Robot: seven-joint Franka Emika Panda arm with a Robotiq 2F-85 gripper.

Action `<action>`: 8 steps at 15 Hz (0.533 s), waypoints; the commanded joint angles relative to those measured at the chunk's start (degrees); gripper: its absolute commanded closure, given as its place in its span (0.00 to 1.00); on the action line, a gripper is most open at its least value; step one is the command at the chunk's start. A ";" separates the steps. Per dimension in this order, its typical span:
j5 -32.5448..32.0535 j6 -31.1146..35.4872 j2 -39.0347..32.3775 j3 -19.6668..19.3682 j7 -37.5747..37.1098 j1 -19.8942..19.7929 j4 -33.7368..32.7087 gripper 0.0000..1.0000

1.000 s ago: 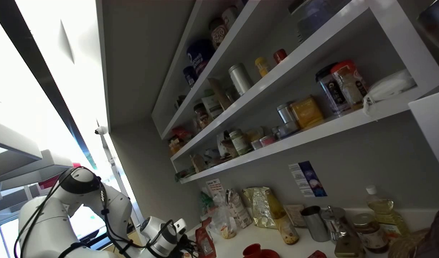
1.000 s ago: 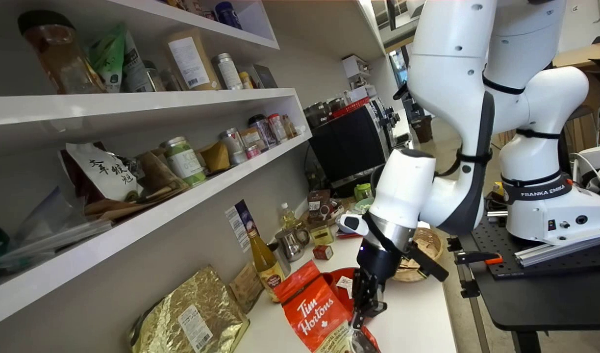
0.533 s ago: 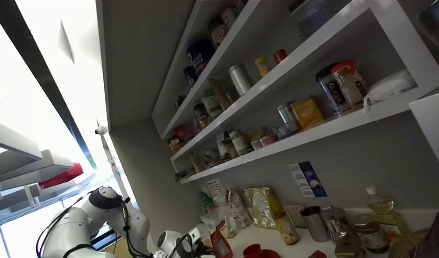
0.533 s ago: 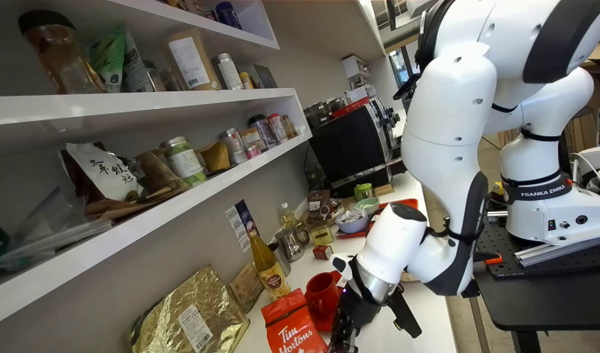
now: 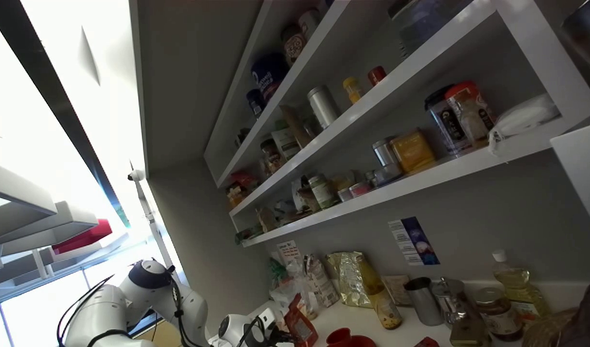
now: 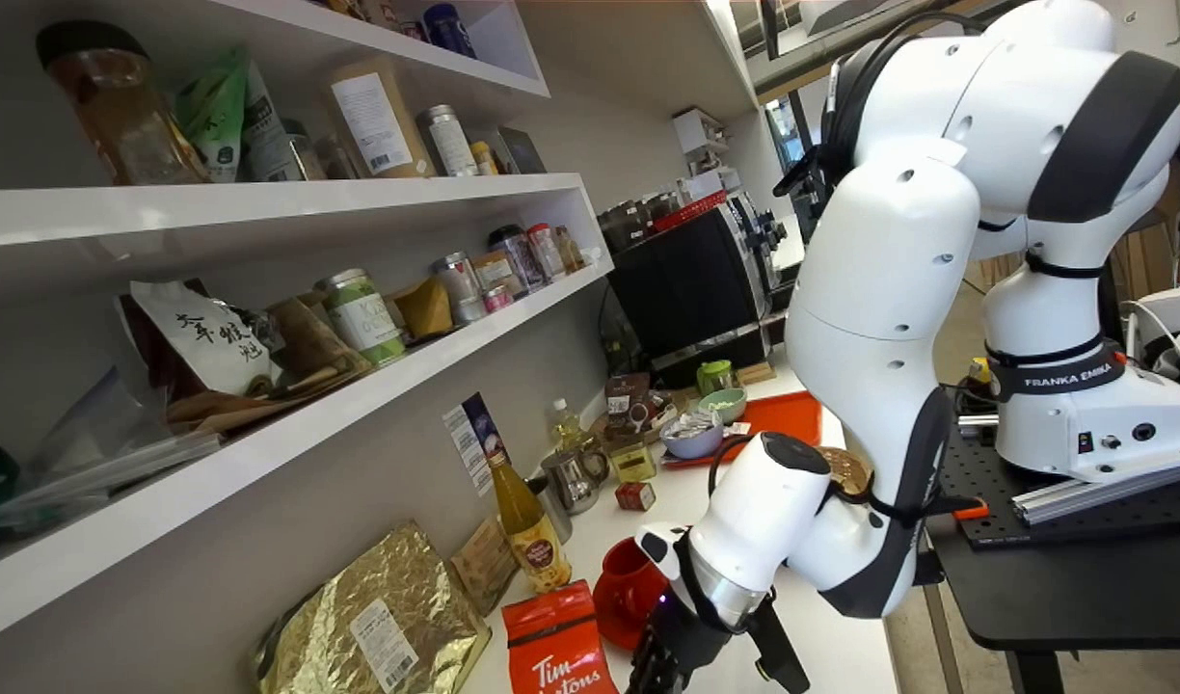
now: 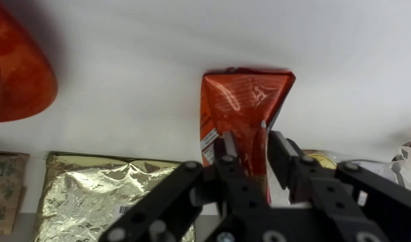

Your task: Remove the orange packet from the bottom shelf and put it on the counter

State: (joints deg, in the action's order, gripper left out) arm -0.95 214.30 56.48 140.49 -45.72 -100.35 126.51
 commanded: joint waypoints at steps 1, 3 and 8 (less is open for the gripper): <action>-4.98 -1.07 -7.62 -0.76 4.27 -2.21 3.38 0.38; -9.47 -2.63 -13.88 -1.68 6.18 -3.31 6.35 0.23; -32.62 -8.90 -29.51 -4.87 1.58 -6.51 12.96 0.00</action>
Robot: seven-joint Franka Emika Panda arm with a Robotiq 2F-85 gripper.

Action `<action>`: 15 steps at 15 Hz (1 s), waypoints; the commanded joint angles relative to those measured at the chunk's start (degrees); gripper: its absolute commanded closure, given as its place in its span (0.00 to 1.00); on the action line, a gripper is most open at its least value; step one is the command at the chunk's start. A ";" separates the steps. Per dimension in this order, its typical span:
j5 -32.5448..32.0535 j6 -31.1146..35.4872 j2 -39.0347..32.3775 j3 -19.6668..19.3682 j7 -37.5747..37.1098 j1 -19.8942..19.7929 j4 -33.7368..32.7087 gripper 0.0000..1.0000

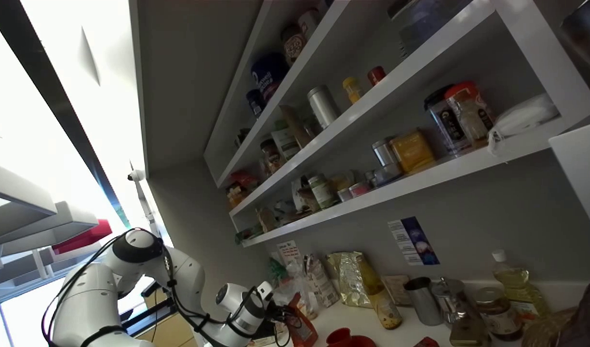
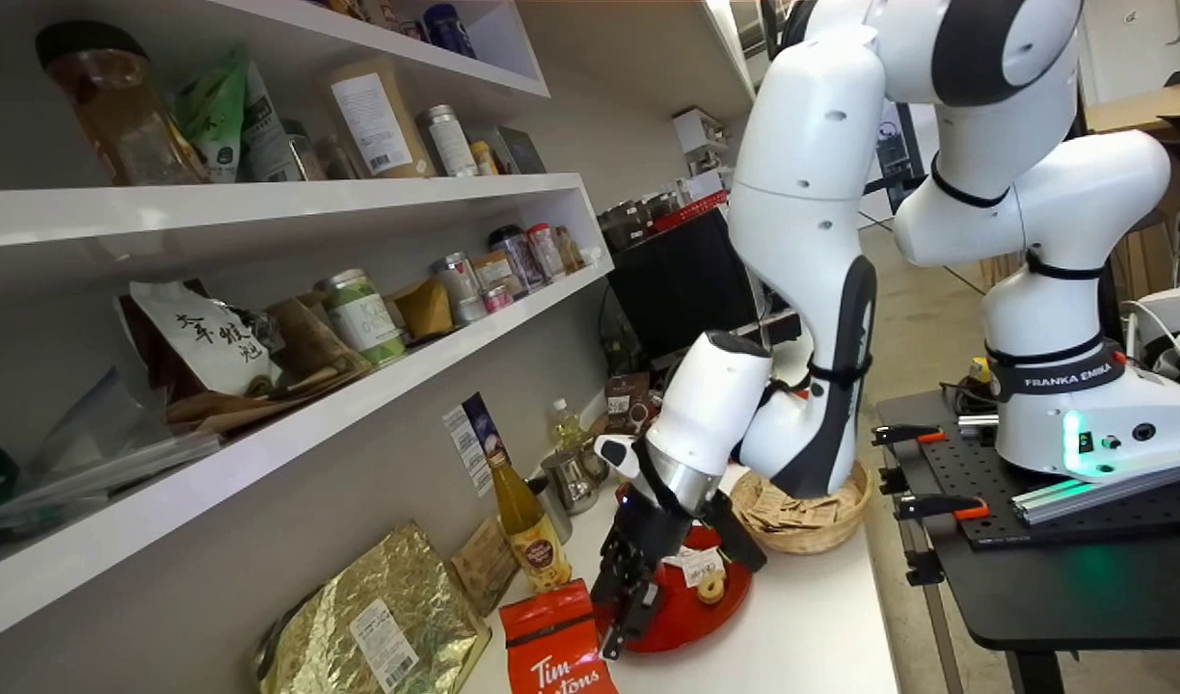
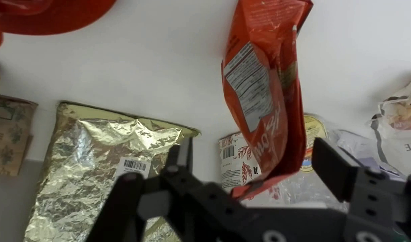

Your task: Remove the orange packet from the bottom shelf and put it on the counter

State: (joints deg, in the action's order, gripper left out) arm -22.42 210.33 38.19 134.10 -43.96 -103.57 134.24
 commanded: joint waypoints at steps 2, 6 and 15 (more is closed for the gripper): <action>-20.90 -7.95 -18.03 4.39 -0.12 -8.01 8.10 0.00; -40.31 -15.76 -31.06 11.16 -3.60 -19.87 15.24 0.00; -53.99 -26.49 -41.27 1.73 -7.26 -27.62 24.94 0.00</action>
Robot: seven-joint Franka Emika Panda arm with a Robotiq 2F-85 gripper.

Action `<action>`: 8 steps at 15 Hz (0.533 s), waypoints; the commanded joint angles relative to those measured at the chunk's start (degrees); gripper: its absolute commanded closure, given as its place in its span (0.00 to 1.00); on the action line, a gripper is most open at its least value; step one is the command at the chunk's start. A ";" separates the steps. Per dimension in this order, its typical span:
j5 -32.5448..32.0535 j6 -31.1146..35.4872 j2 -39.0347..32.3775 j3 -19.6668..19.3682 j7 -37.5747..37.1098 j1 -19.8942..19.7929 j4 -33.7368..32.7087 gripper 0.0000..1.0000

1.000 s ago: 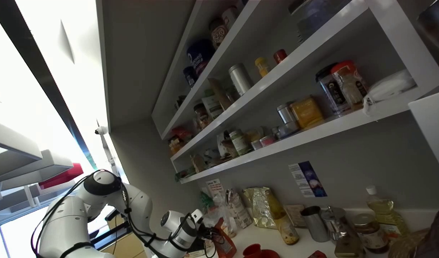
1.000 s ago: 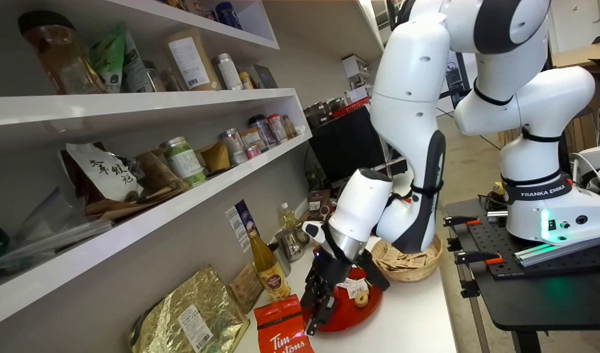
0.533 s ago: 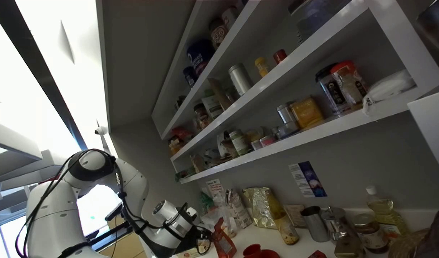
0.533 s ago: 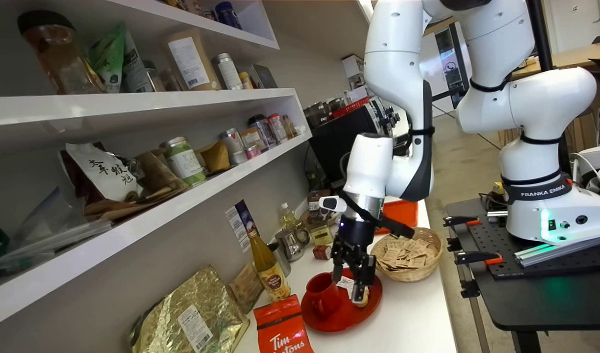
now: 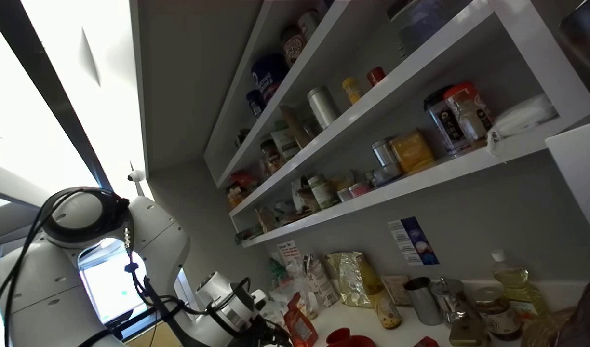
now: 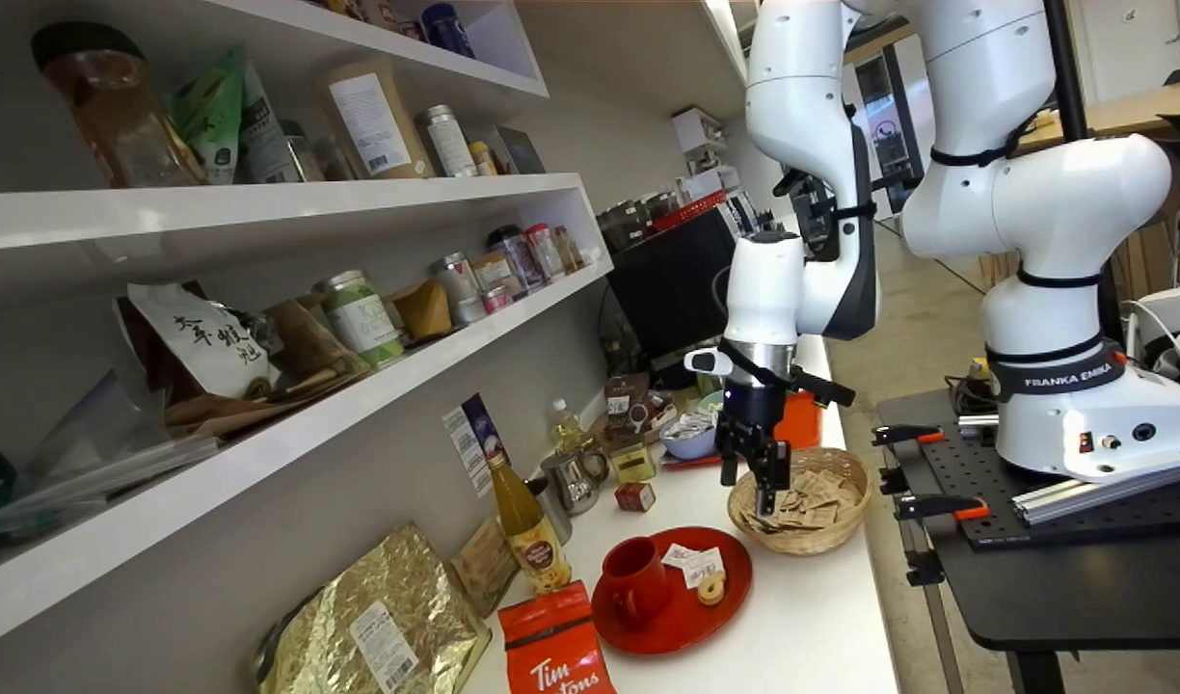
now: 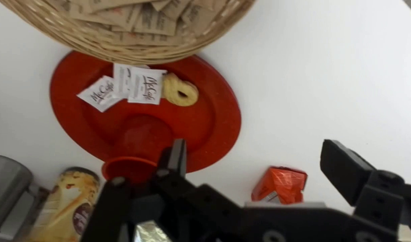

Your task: Remove the orange packet from the bottom shelf and put it on the counter

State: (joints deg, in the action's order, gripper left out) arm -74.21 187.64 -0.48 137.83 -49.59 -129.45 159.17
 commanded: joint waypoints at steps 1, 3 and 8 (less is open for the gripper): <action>-1.29 -5.34 -3.63 -3.06 -0.89 -2.48 -0.18 0.00; 0.88 -7.61 -5.07 -4.75 0.91 -3.22 -0.90 0.00; 5.22 -9.17 -6.08 -7.48 3.89 -2.99 -1.80 0.00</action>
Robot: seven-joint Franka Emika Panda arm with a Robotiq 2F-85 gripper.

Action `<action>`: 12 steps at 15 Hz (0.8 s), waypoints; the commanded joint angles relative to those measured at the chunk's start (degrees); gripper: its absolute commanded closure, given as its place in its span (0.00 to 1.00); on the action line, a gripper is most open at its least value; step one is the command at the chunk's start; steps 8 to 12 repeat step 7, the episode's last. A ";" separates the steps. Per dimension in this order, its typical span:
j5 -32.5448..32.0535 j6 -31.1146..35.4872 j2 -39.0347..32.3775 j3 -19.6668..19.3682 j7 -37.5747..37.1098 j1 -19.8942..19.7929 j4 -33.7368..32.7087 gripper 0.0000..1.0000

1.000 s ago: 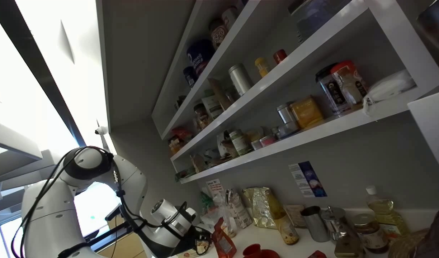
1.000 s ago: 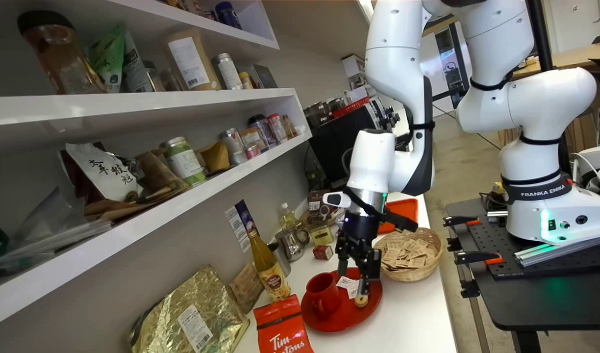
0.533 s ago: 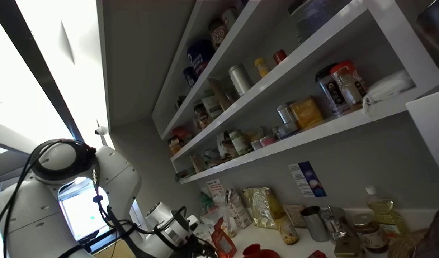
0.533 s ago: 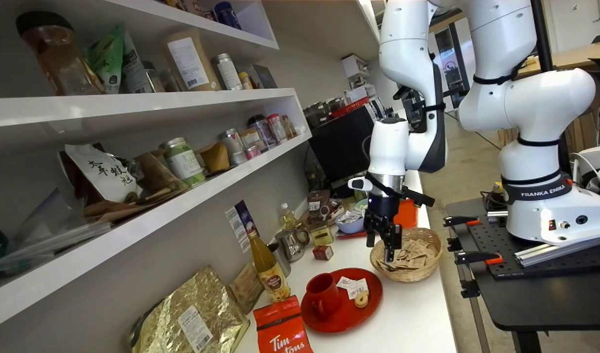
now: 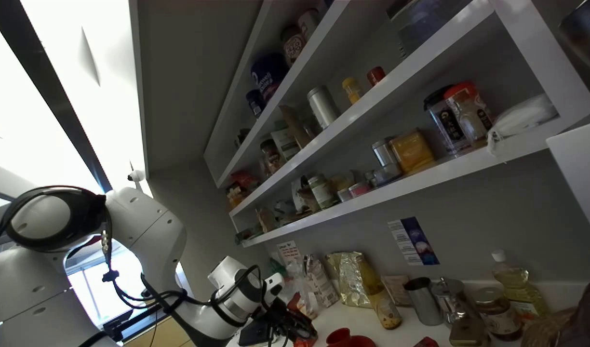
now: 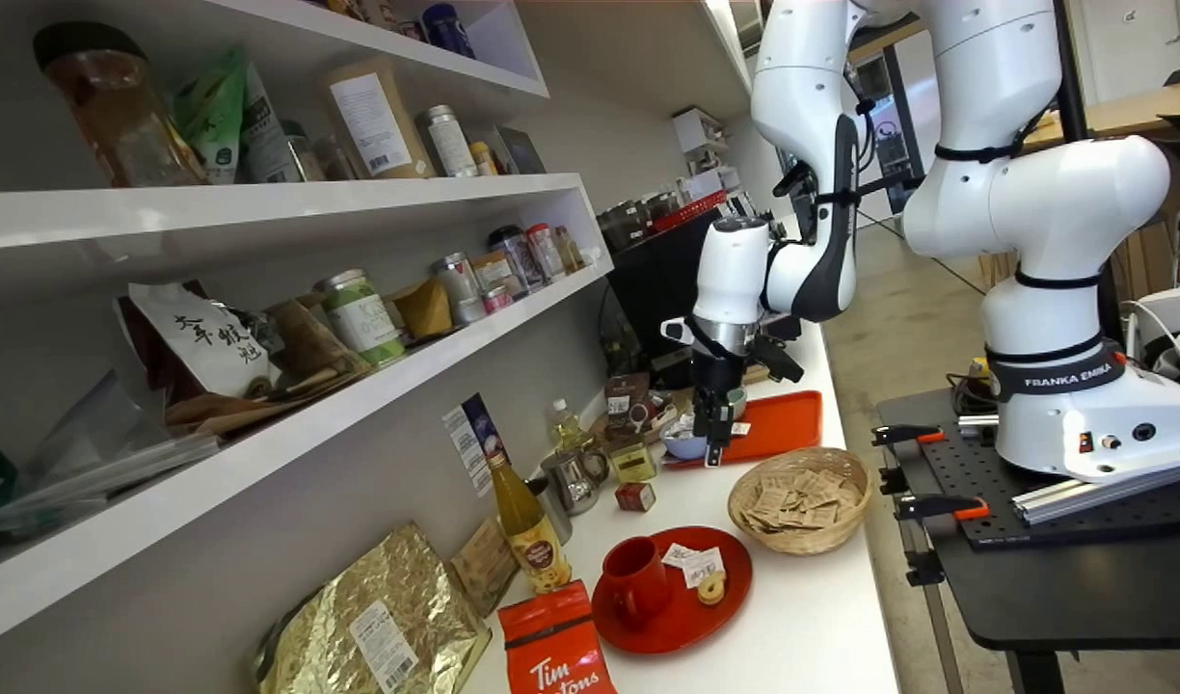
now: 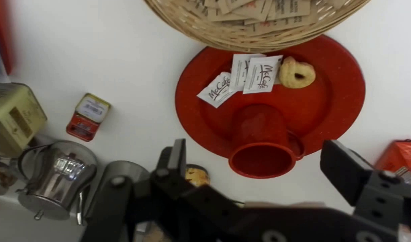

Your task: Remove the orange packet from the bottom shelf and put it on the counter

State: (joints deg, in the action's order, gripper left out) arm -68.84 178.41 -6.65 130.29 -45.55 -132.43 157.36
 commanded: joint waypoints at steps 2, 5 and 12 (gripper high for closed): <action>0.21 -0.23 -0.73 -0.35 0.74 -0.15 0.04 0.00; 0.19 -0.23 -0.38 -0.07 0.61 -0.03 0.22 0.00; 0.19 -0.23 -0.37 -0.08 0.61 -0.07 0.22 0.00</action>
